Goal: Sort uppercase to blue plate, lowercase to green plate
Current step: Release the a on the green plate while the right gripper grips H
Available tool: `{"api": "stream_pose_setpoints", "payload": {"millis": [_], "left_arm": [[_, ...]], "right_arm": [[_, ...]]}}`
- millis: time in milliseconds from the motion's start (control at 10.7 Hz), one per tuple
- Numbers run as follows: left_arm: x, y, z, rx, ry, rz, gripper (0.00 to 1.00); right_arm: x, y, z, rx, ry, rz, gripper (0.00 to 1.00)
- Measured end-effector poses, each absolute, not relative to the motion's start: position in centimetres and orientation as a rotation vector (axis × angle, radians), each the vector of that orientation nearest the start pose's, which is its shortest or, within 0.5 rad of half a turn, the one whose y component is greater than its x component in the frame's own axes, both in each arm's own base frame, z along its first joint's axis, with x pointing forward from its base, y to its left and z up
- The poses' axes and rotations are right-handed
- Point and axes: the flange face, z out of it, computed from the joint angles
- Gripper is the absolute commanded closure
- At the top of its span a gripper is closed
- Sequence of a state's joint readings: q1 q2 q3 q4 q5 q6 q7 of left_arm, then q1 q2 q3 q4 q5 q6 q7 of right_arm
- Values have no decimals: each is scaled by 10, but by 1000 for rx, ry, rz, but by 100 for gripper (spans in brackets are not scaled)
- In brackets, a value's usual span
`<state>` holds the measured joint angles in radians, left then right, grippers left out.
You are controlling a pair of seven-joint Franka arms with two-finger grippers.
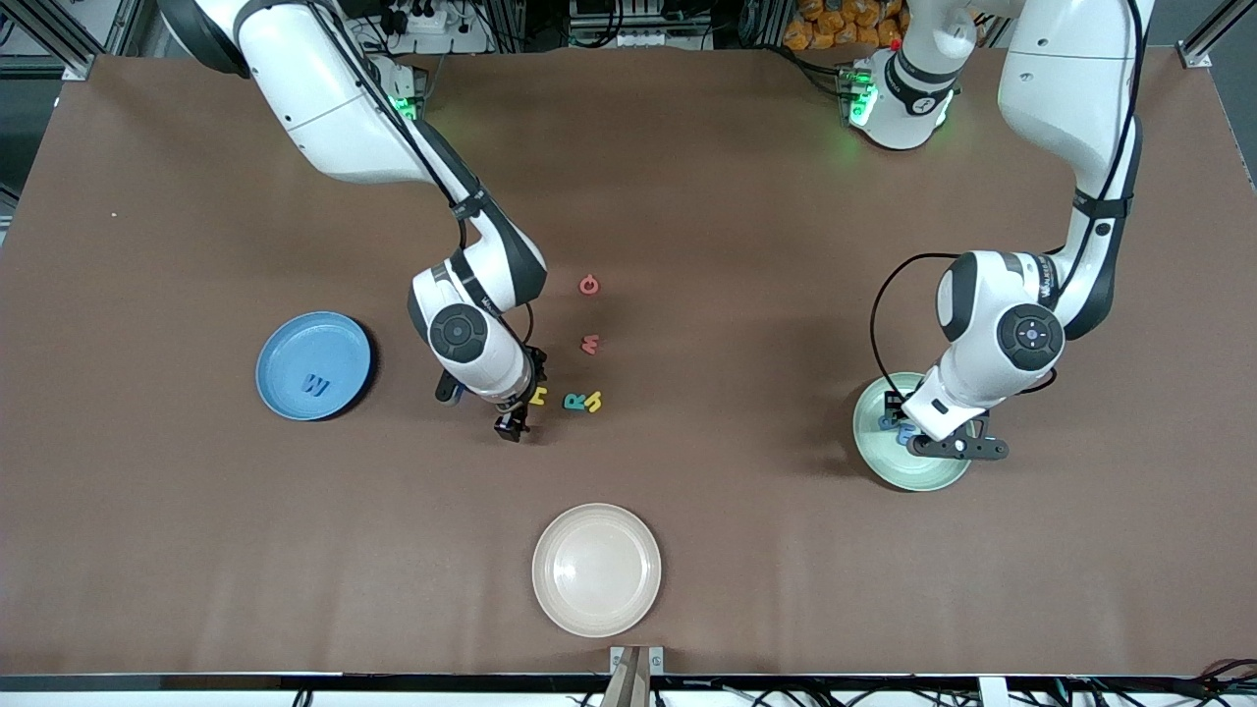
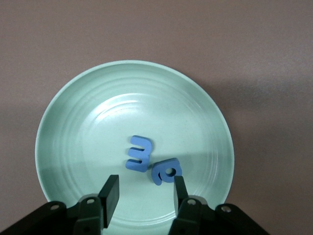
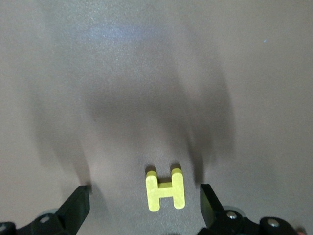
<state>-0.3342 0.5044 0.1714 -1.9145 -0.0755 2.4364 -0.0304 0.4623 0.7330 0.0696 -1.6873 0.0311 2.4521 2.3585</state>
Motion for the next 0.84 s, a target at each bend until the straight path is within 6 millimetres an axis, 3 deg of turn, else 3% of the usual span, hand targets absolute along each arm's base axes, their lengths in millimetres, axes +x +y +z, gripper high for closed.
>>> {"api": "stream_pose_setpoints", "payload": {"millis": [374, 468, 561, 655, 842], "left_arm": [[622, -113, 236, -3109, 155, -51, 44], [622, -114, 237, -3110, 149, -52, 44], [622, -114, 237, -3110, 147, -52, 43], [622, -114, 237, -3111, 142, -53, 41], [623, -118, 239, -3115, 97, -60, 35]], "right_arm": [[586, 342, 171, -1838, 2485, 84, 0], [585, 343, 169, -1839, 2484, 84, 19], [585, 343, 168, -1839, 2483, 83, 68], [586, 343, 170, -1836, 2478, 78, 100], [587, 344, 174, -1841, 2465, 66, 100]]}}
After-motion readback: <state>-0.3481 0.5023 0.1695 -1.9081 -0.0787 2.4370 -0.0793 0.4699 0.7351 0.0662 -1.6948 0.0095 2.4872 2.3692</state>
